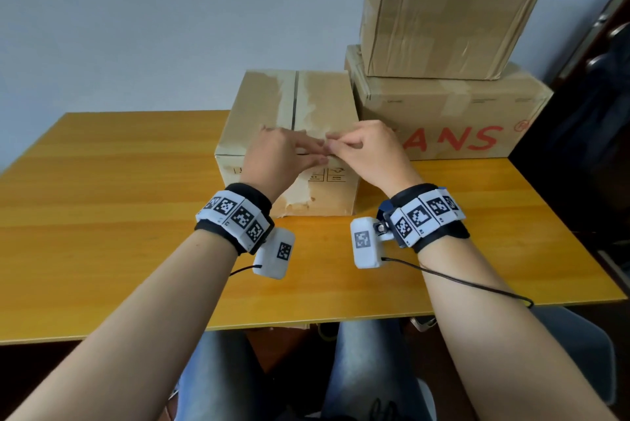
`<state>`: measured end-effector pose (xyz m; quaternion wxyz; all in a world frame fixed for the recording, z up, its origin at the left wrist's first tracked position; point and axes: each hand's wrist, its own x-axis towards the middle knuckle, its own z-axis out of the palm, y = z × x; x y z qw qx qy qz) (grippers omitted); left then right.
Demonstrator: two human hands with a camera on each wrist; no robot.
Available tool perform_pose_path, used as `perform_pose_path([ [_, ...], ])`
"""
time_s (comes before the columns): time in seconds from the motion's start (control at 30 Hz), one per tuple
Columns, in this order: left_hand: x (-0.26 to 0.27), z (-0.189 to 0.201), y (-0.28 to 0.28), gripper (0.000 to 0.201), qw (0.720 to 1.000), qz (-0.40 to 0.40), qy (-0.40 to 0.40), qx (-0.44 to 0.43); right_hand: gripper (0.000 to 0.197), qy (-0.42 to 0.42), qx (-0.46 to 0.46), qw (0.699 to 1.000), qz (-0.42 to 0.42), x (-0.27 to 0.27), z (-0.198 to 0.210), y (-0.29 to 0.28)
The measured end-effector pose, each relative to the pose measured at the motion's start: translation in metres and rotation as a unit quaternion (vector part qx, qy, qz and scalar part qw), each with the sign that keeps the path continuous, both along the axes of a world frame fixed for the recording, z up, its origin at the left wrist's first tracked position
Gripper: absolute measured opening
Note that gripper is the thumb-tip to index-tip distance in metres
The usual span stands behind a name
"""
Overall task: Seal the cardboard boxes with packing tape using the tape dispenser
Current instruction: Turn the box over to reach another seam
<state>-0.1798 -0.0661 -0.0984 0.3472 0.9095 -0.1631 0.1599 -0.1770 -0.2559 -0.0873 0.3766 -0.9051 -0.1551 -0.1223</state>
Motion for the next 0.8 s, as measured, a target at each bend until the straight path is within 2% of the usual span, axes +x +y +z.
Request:
perform_pose_path([
  [0.07, 0.0, -0.003, 0.003, 0.012, 1.0, 0.01, 0.007, 0.002, 0.016, 0.014, 0.025, 1.0, -0.006, 0.001, -0.01, -0.002],
  [0.23, 0.0, -0.004, 0.014, 0.019, 0.998, 0.062, 0.001, 0.017, 0.028, 0.063, 0.111, 0.991, 0.033, 0.0, -0.01, -0.01],
  [0.33, -0.002, -0.004, 0.023, 0.028, 0.992, 0.116, -0.01, 0.042, 0.031, 0.063, 0.101, 0.992, 0.036, 0.002, -0.009, -0.01],
  [0.4, -0.004, -0.003, 0.032, 0.026, 0.989, 0.143, -0.006, 0.034, 0.032, 0.069, 0.087, 0.993, 0.045, 0.003, -0.008, -0.011],
  [0.5, -0.002, -0.004, 0.046, 0.019, 0.992, 0.128, 0.005, -0.011, 0.034, 0.082, 0.062, 0.993, 0.052, 0.004, -0.006, -0.014],
  [0.57, -0.002, -0.004, 0.05, 0.02, 0.994, 0.106, -0.009, -0.035, 0.029, 0.082, 0.038, 0.995, 0.045, 0.004, -0.003, -0.011],
  [0.67, -0.005, -0.002, 0.036, 0.024, 0.993, 0.104, -0.017, -0.062, 0.019, 0.055, -0.015, 0.998, -0.004, -0.001, 0.008, 0.004],
  [0.73, -0.007, -0.003, 0.024, 0.03, 0.989, 0.131, -0.031, -0.057, 0.036, 0.05, -0.02, 0.998, -0.029, -0.001, 0.011, 0.014],
  [0.8, -0.004, -0.006, 0.019, 0.036, 0.986, 0.15, -0.032, -0.062, 0.041, 0.052, -0.001, 0.998, -0.035, 0.0, 0.009, 0.018],
])
